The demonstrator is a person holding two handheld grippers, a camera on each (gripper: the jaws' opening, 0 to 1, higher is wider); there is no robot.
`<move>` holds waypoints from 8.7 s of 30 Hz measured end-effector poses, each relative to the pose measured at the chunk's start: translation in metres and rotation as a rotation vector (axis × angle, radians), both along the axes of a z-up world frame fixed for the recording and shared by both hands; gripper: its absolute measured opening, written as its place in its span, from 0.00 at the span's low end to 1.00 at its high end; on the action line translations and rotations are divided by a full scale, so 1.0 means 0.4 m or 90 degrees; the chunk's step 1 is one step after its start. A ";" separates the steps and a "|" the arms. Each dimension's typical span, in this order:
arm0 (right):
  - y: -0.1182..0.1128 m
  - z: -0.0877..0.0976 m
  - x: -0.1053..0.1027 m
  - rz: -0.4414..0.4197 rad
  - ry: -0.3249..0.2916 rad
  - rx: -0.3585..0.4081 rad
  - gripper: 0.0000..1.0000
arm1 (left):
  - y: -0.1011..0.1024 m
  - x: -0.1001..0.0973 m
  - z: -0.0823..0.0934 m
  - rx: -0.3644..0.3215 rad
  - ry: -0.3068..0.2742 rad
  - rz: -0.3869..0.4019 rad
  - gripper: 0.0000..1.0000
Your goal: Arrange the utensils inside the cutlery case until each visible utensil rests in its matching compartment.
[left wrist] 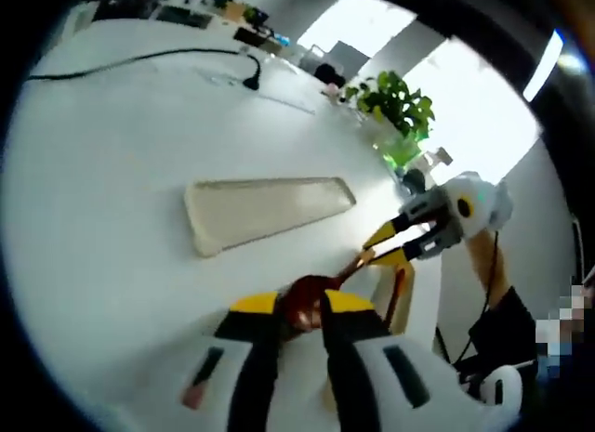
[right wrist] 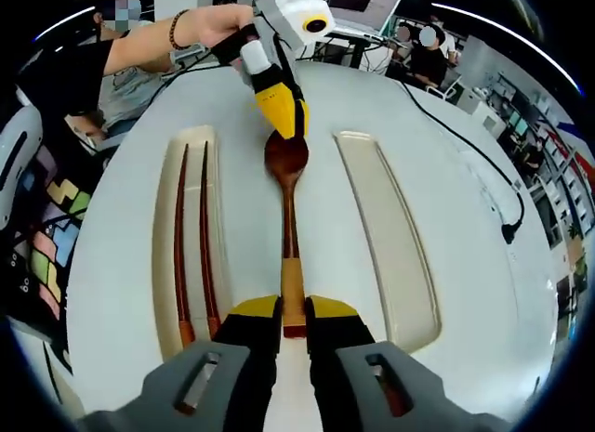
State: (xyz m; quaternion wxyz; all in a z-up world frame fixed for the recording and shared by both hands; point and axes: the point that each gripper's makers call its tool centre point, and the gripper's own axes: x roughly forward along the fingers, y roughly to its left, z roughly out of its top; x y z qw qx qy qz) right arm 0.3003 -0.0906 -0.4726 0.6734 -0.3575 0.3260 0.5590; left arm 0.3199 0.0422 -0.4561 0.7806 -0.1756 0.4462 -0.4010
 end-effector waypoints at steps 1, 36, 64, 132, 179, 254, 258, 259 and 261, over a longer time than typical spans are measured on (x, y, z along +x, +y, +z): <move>0.000 0.000 0.002 -0.006 0.001 0.004 0.09 | -0.002 -0.003 0.001 -0.008 0.003 0.000 0.13; 0.001 0.013 -0.004 0.023 -0.030 -0.007 0.08 | -0.060 -0.058 0.012 -0.158 0.129 0.091 0.04; -0.033 0.135 -0.093 0.043 -0.081 -0.009 0.08 | -0.080 -0.148 0.124 -0.204 0.098 0.051 0.05; -0.057 0.044 -0.159 0.073 -0.003 -0.055 0.09 | -0.045 -0.209 0.049 -0.059 -0.023 -0.063 0.04; -0.153 0.086 0.092 -0.268 0.001 0.198 0.12 | 0.088 0.134 0.059 0.095 -0.165 0.124 0.08; -0.155 0.025 0.231 -0.511 0.159 0.325 0.04 | 0.067 0.178 0.069 -0.077 0.045 0.189 0.26; -0.156 0.019 0.240 -0.501 0.153 0.312 0.04 | 0.032 0.156 0.081 -0.087 0.055 0.152 0.25; -0.156 0.018 0.241 -0.496 0.147 0.307 0.04 | 0.008 0.140 0.081 -0.098 0.056 0.142 0.25; -0.154 0.014 0.241 -0.490 0.140 0.300 0.04 | -0.022 0.126 0.082 -0.111 0.062 0.134 0.22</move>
